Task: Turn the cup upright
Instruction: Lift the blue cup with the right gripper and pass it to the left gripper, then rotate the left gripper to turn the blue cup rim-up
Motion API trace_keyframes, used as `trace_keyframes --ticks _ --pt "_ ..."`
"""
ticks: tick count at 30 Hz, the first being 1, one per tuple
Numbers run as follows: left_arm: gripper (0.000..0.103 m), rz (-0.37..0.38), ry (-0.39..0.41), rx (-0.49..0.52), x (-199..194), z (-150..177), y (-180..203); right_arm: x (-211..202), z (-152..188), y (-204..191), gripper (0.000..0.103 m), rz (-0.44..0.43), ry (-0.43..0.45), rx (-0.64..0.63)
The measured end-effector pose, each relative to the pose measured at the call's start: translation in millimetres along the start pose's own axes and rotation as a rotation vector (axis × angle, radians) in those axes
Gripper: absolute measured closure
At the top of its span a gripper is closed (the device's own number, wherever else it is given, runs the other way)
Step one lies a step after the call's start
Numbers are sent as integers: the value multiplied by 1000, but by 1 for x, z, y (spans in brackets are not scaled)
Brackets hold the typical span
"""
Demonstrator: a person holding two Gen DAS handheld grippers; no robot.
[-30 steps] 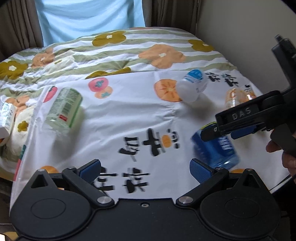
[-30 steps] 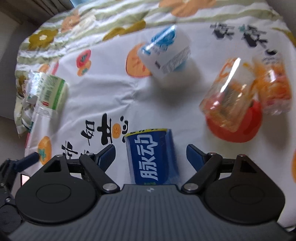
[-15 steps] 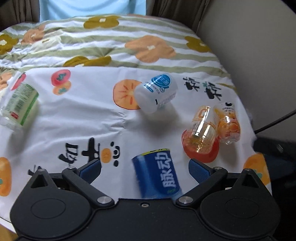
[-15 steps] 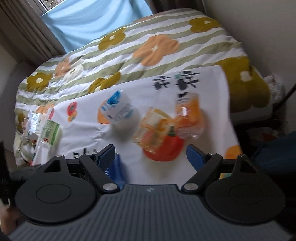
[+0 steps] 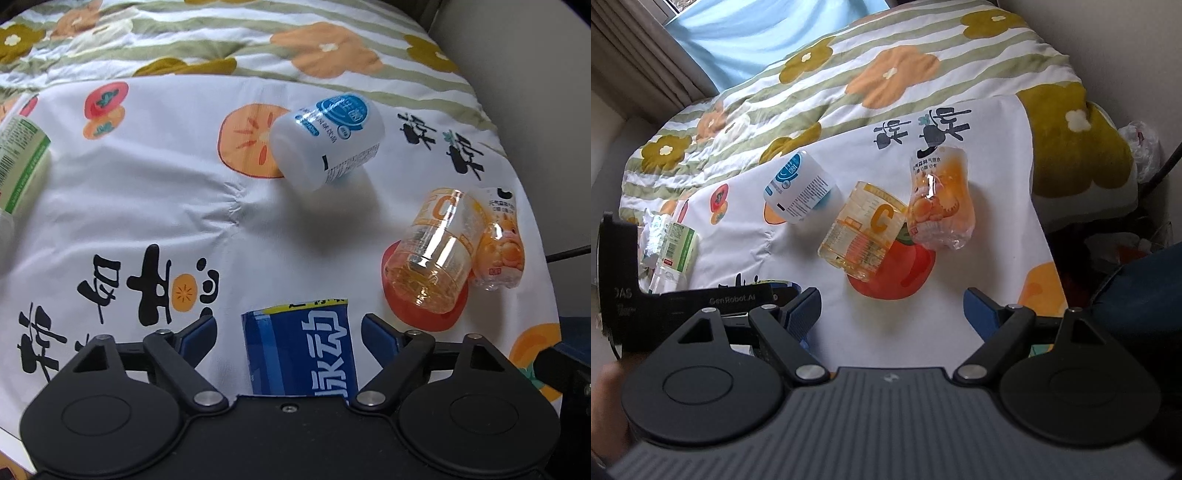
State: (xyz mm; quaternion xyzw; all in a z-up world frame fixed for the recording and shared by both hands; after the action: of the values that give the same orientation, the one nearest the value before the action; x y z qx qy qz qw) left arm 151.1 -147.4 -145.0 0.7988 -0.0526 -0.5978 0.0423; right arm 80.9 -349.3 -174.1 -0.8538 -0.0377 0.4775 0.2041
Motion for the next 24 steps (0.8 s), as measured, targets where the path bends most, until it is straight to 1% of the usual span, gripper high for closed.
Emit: trace_keyframes --ticks 2,4,5,7,12,15,17,19,21,24 --pt "21 -4 -24 -7 5 -1 -1 2 0 1 4 -1 -3 0" --pt "27 4 -45 -12 9 -2 -1 3 0 2 4 0 -3 0" --pt "28 9 -54 -15 10 -2 -2 4 0 2 4 1 -2 -1" --pt "37 31 -73 -29 13 -2 -3 4 0 2 4 1 0 1" --pt "38 65 -69 -35 11 -1 -5 3 0 3 4 3 8 8" --pt "38 90 -36 -29 0 -1 -5 2 0 2 4 1 14 12" --pt "38 96 20 0 -12 1 -2 0 1 0 4 -1 22 13" --pt "38 97 107 50 -25 6 2 -2 3 -2 4 -1 29 12" --pt "38 92 224 124 -37 15 7 -3 5 -4 4 2 38 7" --pt "38 47 371 251 -39 30 17 -1 11 -7 4 14 48 -2"
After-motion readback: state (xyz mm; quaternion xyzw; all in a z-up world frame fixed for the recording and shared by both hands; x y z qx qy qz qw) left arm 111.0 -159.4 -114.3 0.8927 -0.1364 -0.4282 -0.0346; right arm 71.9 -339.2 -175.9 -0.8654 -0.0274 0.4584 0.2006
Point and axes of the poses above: each gripper's, at about its wrist camera, not at the fingertips, and x roughly the way its jaws point, y to its right, z to its underside, the point moved 1 cm from there along x, roughly the way its jaws point, and after that the axes turned 2 degrees about y, right-handed, at the moved point
